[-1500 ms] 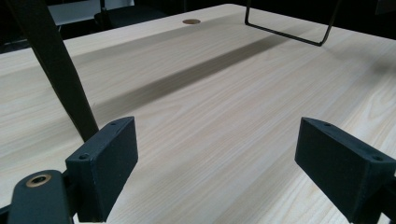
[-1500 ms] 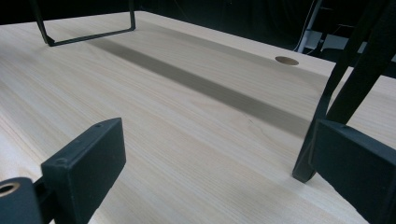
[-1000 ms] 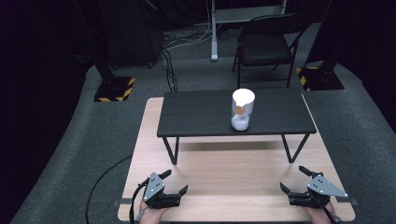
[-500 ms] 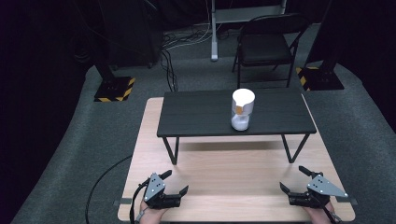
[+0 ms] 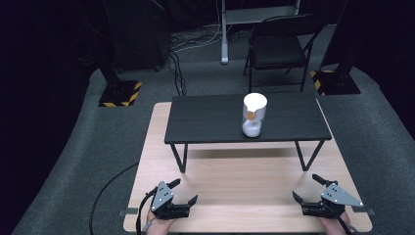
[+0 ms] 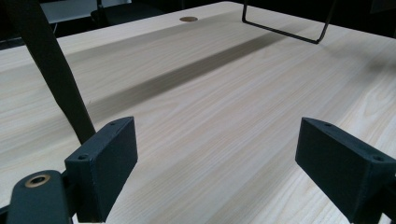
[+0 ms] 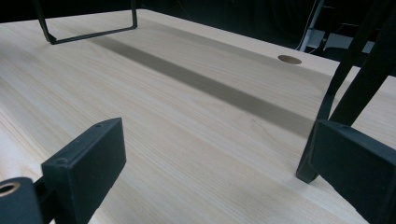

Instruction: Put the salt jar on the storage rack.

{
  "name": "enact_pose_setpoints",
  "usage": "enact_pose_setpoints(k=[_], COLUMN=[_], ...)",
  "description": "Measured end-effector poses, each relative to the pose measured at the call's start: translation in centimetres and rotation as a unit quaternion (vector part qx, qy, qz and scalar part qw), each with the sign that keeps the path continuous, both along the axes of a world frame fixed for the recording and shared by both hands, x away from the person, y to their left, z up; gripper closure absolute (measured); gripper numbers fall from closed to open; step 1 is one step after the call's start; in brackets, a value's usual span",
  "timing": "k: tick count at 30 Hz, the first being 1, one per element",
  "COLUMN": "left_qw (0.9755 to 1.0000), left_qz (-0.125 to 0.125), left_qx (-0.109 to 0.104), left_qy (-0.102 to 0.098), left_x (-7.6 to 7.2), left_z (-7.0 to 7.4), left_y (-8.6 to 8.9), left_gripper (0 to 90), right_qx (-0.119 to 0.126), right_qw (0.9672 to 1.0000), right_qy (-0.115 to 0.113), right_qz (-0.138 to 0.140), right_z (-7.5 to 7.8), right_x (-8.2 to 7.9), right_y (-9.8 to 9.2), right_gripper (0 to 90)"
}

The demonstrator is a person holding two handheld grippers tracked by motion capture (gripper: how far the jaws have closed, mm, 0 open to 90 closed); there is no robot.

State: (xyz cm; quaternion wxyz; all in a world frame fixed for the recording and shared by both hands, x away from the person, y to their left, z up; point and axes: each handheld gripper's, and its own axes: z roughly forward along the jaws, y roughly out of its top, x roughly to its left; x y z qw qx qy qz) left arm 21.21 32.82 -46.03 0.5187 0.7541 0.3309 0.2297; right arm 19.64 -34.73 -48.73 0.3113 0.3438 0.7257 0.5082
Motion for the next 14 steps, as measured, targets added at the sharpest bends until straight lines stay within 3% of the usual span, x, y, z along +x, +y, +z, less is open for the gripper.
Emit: enact_pose_setpoints(k=[14], left_qw=[1.0000], left_qz=[-0.001], left_qx=[0.000], left_qy=[0.002], left_x=[0.08], left_z=[-0.02], left_y=[-0.03], left_gripper=[12.7], right_qx=[-0.001], right_qw=[1.0000], right_qy=[0.000], right_qz=[0.000], right_z=[0.01], right_x=[0.01], right_y=[-0.01], right_gripper=[2.8])
